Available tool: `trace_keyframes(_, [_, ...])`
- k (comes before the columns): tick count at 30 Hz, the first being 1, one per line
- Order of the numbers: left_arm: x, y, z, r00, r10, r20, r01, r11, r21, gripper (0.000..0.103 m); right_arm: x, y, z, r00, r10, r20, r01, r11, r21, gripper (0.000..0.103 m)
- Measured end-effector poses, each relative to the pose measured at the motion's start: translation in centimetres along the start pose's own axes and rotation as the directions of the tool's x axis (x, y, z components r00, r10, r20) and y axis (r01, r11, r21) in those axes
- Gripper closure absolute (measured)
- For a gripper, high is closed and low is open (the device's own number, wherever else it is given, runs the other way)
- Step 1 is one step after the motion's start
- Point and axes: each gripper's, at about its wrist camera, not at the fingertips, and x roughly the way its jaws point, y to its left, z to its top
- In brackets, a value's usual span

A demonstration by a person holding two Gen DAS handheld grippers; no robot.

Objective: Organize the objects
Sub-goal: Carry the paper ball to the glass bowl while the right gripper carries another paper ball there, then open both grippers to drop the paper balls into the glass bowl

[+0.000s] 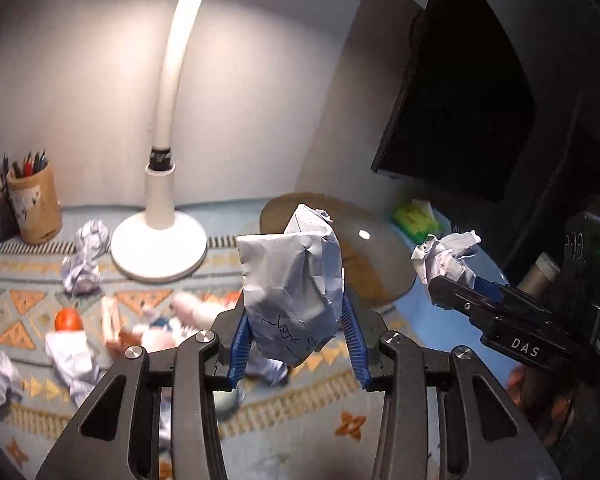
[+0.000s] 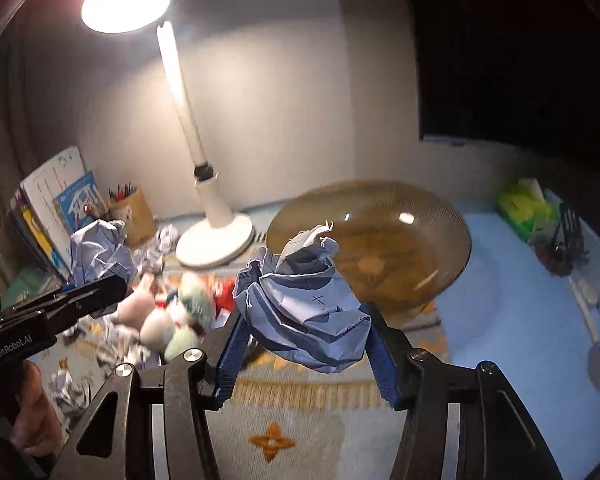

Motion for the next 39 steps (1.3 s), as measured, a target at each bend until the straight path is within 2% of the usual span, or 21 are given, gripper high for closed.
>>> trace_keyframes(4, [4.0, -1.6, 4.2, 0.998, -0.056, 0.026, 0.056, 0.998, 0.014, 0.065, 0.6, -2.8, 4.3, 0.996, -0.041, 0.081, 0.034, 0.995, 0.091, 0.049])
trace_keyframes(7, [8.0, -2.0, 5.3, 0.997, -0.080, 0.007, 0.080, 0.997, 0.004, 0.065, 3.7, -5.1, 6.3, 0.996, -0.049, 0.072, 0.035, 0.984, 0.177, 0.048])
trace_keyframes(11, [13.3, -1.9, 4.6, 0.995, -0.095, -0.037, 0.095, 0.995, -0.003, 0.065, 8.3, -8.3, 7.0, 1.000, -0.025, 0.000, 0.024, 0.956, 0.291, 0.048])
trace_keyframes(14, [16.3, -1.8, 3.3, 0.991, -0.105, -0.083, 0.104, 0.994, -0.017, 0.065, 10.6, -9.2, 6.2, 0.998, -0.055, -0.032, 0.062, 0.951, 0.303, 0.048])
trace_keyframes(19, [18.6, -2.3, 1.8, 0.987, -0.094, -0.128, 0.096, 0.995, 0.011, 0.065, 13.1, -9.6, 4.6, 0.996, -0.045, -0.081, 0.068, 0.949, 0.309, 0.048])
trace_keyframes(20, [18.9, -2.2, 1.7, 0.987, -0.092, -0.133, 0.094, 0.995, 0.012, 0.065, 13.1, -9.5, 4.5, 0.996, -0.041, -0.082, 0.065, 0.950, 0.305, 0.048])
trace_keyframes(22, [19.2, -2.0, 1.5, 0.988, -0.072, -0.134, 0.074, 0.997, 0.010, 0.057, 13.1, -9.1, 4.5, 0.996, -0.042, -0.080, 0.064, 0.955, 0.291, 0.048])
trace_keyframes(23, [19.3, -2.0, 1.4, 0.989, -0.059, -0.136, 0.061, 0.998, 0.012, 0.055, 13.0, -8.9, 4.4, 0.996, -0.047, -0.081, 0.069, 0.956, 0.285, 0.044])
trace_keyframes(24, [19.5, -2.0, 1.3, 0.988, -0.055, -0.146, 0.058, 0.998, 0.016, 0.054, 12.9, -8.7, 4.4, 0.995, -0.050, -0.081, 0.071, 0.957, 0.281, 0.034])
trace_keyframes(25, [19.7, -1.8, 1.3, 0.986, -0.060, -0.156, 0.063, 0.998, 0.015, 0.052, 12.8, -8.7, 4.3, 0.996, -0.054, -0.074, 0.073, 0.956, 0.283, 0.030])
trace_keyframes(26, [19.7, -1.7, 1.3, 0.985, -0.065, -0.163, 0.066, 0.998, 0.005, 0.045, 12.6, -8.7, 4.3, 0.996, -0.058, -0.064, 0.073, 0.957, 0.282, 0.029])
trace_keyframes(27, [19.6, -1.5, 1.3, 0.985, -0.067, -0.158, 0.066, 0.998, -0.010, 0.032, 12.4, -8.6, 4.3, 0.996, -0.065, -0.055, 0.078, 0.958, 0.276, 0.029])
trace_keyframes(28, [19.4, -1.0, 1.4, 0.987, -0.072, -0.143, 0.069, 0.997, -0.029, 0.029, 12.4, -8.9, 4.3, 0.996, -0.077, -0.046, 0.087, 0.958, 0.273, 0.029])
trace_keyframes(30, [18.9, -0.4, 1.4, 0.989, -0.087, -0.124, 0.082, 0.996, -0.046, 0.028, 12.0, -8.9, 4.2, 0.995, -0.097, -0.028, 0.101, 0.958, 0.267, 0.029])
trace_keyframes(33, [17.5, -0.7, 2.3, 0.994, -0.063, -0.091, 0.059, 0.997, -0.047, 0.028, 11.9, -8.9, 4.2, 0.995, -0.098, -0.009, 0.097, 0.960, 0.263, 0.029])
trace_keyframes(39, [10.4, -1.3, 3.4, 1.000, -0.015, 0.003, 0.015, 1.000, -0.018, 0.028, 9.6, -6.7, 3.8, 0.998, -0.062, -0.013, 0.063, 0.969, 0.241, 0.029])
